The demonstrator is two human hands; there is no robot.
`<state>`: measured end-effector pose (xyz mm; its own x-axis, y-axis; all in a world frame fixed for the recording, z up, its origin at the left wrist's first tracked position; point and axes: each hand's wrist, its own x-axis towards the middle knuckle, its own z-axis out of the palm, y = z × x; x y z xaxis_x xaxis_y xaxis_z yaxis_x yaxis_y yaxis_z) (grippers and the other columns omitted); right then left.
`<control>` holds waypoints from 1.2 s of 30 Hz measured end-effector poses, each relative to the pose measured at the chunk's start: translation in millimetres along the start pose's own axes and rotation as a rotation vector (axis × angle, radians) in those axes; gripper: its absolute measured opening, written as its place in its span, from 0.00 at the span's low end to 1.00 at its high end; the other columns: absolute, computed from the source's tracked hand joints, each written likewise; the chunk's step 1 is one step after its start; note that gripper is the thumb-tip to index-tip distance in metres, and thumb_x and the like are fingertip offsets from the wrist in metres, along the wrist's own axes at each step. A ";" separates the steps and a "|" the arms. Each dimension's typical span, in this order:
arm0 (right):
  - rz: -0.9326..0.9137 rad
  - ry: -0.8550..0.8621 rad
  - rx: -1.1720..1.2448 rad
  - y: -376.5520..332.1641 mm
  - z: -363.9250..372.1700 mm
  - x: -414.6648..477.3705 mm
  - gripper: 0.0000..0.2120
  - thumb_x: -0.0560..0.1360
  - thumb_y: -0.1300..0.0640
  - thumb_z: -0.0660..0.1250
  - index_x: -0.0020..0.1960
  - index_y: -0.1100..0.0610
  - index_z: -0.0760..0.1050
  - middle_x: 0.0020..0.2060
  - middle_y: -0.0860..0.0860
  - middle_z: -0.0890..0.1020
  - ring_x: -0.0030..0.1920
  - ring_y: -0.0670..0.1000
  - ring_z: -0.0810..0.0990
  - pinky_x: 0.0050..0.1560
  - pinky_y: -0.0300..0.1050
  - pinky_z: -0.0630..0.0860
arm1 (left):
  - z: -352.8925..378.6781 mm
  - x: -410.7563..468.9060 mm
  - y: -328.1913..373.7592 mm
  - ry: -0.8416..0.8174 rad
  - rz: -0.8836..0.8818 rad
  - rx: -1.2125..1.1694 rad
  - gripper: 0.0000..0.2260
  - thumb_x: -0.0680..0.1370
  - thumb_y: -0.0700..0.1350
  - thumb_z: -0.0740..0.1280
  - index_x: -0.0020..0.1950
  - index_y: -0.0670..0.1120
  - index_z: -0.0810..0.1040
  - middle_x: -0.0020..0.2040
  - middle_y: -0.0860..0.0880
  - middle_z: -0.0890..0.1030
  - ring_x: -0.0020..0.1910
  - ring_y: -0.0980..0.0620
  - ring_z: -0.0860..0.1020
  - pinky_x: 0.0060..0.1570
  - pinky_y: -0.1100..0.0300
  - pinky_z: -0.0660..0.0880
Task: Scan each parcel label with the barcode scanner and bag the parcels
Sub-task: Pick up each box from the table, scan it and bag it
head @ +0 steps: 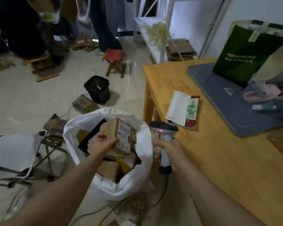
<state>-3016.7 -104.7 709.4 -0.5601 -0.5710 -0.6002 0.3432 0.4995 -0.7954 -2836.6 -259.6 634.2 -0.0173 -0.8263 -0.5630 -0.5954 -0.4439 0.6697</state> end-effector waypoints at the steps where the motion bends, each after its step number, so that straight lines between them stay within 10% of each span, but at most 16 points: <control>1: 0.011 -0.008 -0.027 0.9 4.8 5.4 0.11 0.71 0.55 0.74 0.47 0.61 0.78 0.31 0.57 0.81 0.25 0.52 0.78 0.31 0.44 0.75 | -5.0 11.7 -3.3 0.059 -0.014 0.082 0.42 0.58 0.64 0.74 0.67 0.49 0.68 0.68 0.41 0.66 0.68 0.40 0.65 0.66 0.47 0.68; 14: 0.083 0.074 0.143 -10.5 -5.7 35.9 0.05 0.75 0.58 0.70 0.45 0.60 0.76 0.37 0.59 0.84 0.22 0.51 0.74 0.25 0.40 0.72 | 73.9 55.2 29.6 0.010 0.302 0.514 0.41 0.72 0.66 0.66 0.78 0.46 0.57 0.76 0.36 0.57 0.75 0.36 0.54 0.73 0.44 0.54; 21: 0.074 0.254 0.417 -15.5 -79.2 17.3 0.06 0.76 0.58 0.69 0.46 0.60 0.73 0.31 0.58 0.80 0.21 0.50 0.73 0.24 0.39 0.70 | 158.9 -30.8 100.8 -0.164 0.813 0.530 0.32 0.76 0.56 0.67 0.77 0.50 0.60 0.77 0.41 0.55 0.75 0.41 0.53 0.73 0.47 0.52; 36: -0.030 0.856 0.798 76.6 -313.5 -117.1 0.03 0.72 0.67 0.68 0.42 0.64 0.75 0.27 0.57 0.80 0.22 0.51 0.74 0.27 0.42 0.71 | 370.9 -290.1 111.9 -0.788 1.343 0.801 0.29 0.77 0.50 0.67 0.76 0.47 0.61 0.72 0.42 0.65 0.71 0.44 0.63 0.69 0.55 0.61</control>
<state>-3161.2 204.7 745.0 -0.7965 0.2011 -0.5702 0.5271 -0.2311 -0.8178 -3196.2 59.0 692.8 -0.9938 0.0139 -0.1102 -0.0530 0.8124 0.5807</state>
